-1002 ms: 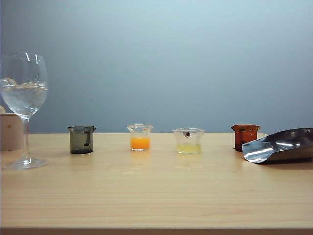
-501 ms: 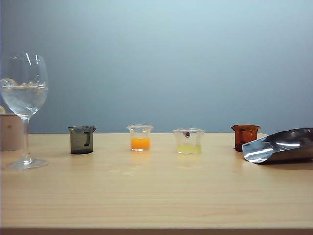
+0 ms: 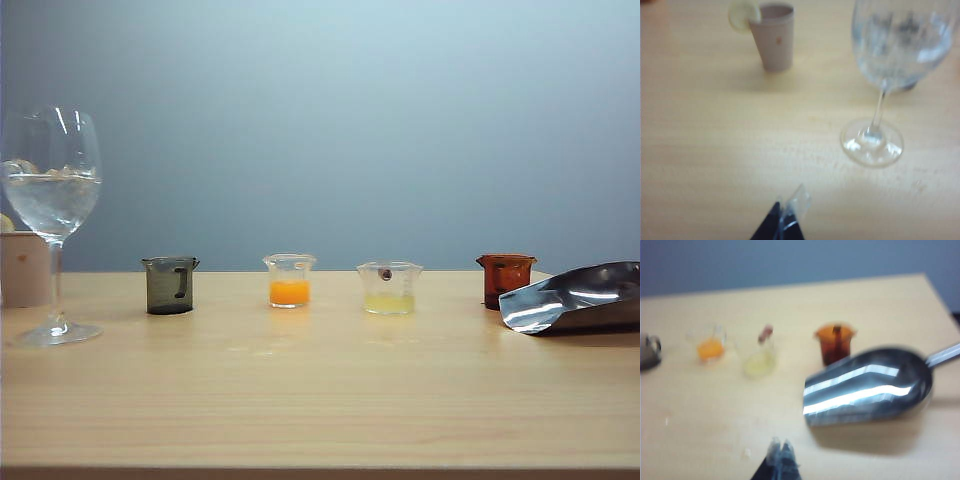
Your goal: Pick up the first measuring cup from the left, pour the coconut rum inside into the goblet, and finally put the measuring cup back in its original place.
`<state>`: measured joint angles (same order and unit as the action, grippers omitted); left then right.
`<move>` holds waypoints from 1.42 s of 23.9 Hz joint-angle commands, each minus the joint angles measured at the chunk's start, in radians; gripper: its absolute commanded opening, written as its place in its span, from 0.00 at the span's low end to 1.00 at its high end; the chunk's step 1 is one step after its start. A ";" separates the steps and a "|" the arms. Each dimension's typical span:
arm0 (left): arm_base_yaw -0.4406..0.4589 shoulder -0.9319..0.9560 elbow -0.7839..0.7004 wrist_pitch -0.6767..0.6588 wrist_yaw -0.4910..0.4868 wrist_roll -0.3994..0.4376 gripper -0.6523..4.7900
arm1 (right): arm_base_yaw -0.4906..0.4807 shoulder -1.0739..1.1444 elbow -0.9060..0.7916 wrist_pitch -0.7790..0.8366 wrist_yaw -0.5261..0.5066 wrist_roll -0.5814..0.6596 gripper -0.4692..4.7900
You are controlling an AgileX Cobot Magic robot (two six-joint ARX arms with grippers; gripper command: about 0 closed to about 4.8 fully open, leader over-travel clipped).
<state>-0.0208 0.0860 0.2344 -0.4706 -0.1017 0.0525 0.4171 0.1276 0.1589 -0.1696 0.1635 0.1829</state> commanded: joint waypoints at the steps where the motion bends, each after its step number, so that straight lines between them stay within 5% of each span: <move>1: 0.000 -0.047 -0.051 0.013 0.001 0.000 0.12 | -0.003 -0.001 -0.038 0.024 -0.034 -0.005 0.08; 7: -0.001 -0.084 -0.150 0.023 0.002 -0.001 0.12 | -0.005 -0.003 -0.103 0.024 -0.035 -0.061 0.08; 14: 0.000 -0.084 -0.226 0.294 0.011 -0.001 0.12 | -0.016 -0.004 -0.124 0.014 0.045 -0.079 0.18; 26: 0.000 -0.084 -0.225 0.294 0.012 0.000 0.12 | -0.023 -0.007 -0.124 0.010 0.044 -0.079 0.18; 31: 0.000 -0.084 -0.225 0.294 0.012 0.000 0.12 | -0.090 -0.032 -0.127 0.006 0.010 -0.079 0.18; 34: 0.000 -0.084 -0.225 0.293 0.012 -0.001 0.12 | -0.232 -0.092 -0.158 0.003 0.014 -0.079 0.18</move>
<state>-0.0208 0.0013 0.0124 -0.1783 -0.0906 0.0521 0.2203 0.0544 0.0036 -0.1692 0.1802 0.1066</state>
